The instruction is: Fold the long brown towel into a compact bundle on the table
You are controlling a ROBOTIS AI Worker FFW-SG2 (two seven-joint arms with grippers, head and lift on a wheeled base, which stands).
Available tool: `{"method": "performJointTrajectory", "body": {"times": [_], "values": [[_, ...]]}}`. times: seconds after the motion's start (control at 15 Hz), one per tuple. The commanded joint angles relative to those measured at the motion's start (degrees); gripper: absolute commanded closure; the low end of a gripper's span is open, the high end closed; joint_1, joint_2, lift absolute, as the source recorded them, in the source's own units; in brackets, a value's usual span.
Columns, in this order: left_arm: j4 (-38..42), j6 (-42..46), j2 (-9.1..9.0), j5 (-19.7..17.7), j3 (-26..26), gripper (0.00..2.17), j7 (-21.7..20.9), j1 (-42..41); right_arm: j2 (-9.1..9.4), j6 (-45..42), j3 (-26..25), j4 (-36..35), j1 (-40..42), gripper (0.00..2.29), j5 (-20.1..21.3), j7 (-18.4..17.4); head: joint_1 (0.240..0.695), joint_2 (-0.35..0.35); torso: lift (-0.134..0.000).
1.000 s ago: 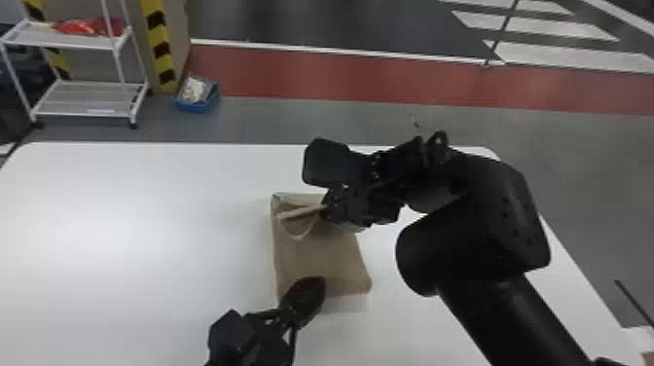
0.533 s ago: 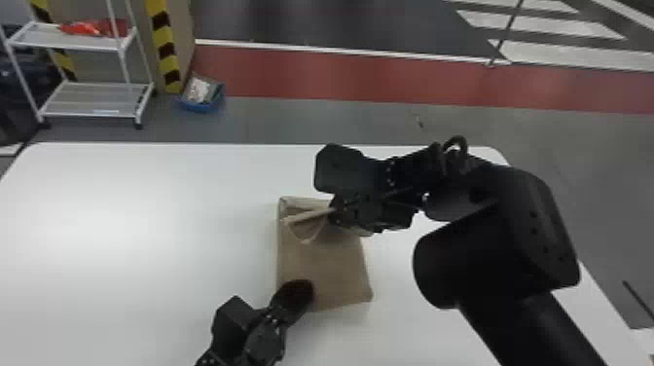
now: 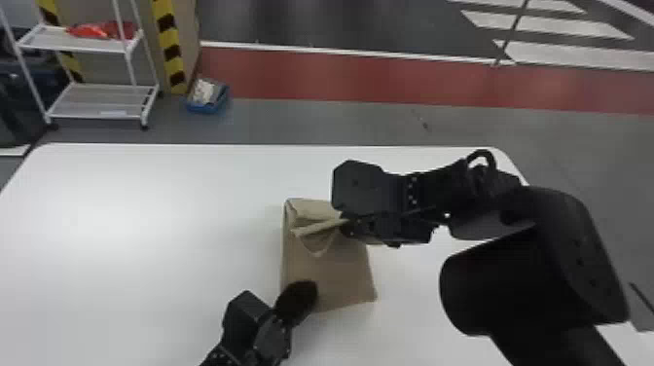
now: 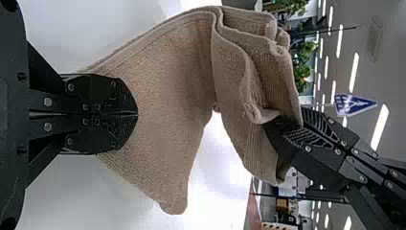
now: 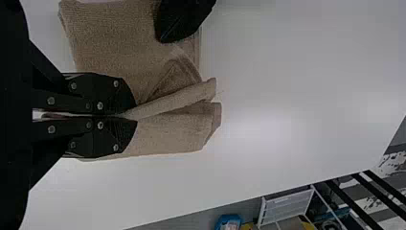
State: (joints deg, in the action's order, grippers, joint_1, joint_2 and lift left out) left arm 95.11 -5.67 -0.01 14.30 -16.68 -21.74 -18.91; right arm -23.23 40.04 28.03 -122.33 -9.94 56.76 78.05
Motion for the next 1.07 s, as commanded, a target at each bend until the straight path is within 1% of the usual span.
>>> {"method": "performJointTrajectory", "body": {"times": [0.0,0.33,0.67,0.87,1.0], "values": [[0.07,-0.45,-0.14,0.29,-0.46,2.14,0.39,-0.16,-1.46,0.00,-0.08,-2.56,2.38,1.11,0.11,0.28,0.695,-0.157,-0.125],[0.42,-0.45,-0.14,0.29,-0.98,2.15,0.74,-0.78,-2.61,0.00,0.63,-4.85,5.90,1.11,1.25,0.28,0.695,-0.176,-0.125],[0.86,-0.45,-0.14,0.91,-1.33,2.15,0.83,-1.30,-2.70,-0.18,1.42,-5.55,8.97,1.11,2.57,0.28,0.695,-0.182,-0.125],[0.77,-0.45,-0.14,1.00,-1.51,2.15,0.91,-1.30,-3.75,-0.53,1.42,-6.25,10.38,1.11,3.01,0.28,0.695,-0.186,-0.125],[0.86,-0.45,-0.14,1.09,-1.69,2.15,0.91,-1.30,-3.75,-0.71,1.42,-6.34,11.08,1.11,3.27,0.28,0.695,-0.194,-0.125]]}}
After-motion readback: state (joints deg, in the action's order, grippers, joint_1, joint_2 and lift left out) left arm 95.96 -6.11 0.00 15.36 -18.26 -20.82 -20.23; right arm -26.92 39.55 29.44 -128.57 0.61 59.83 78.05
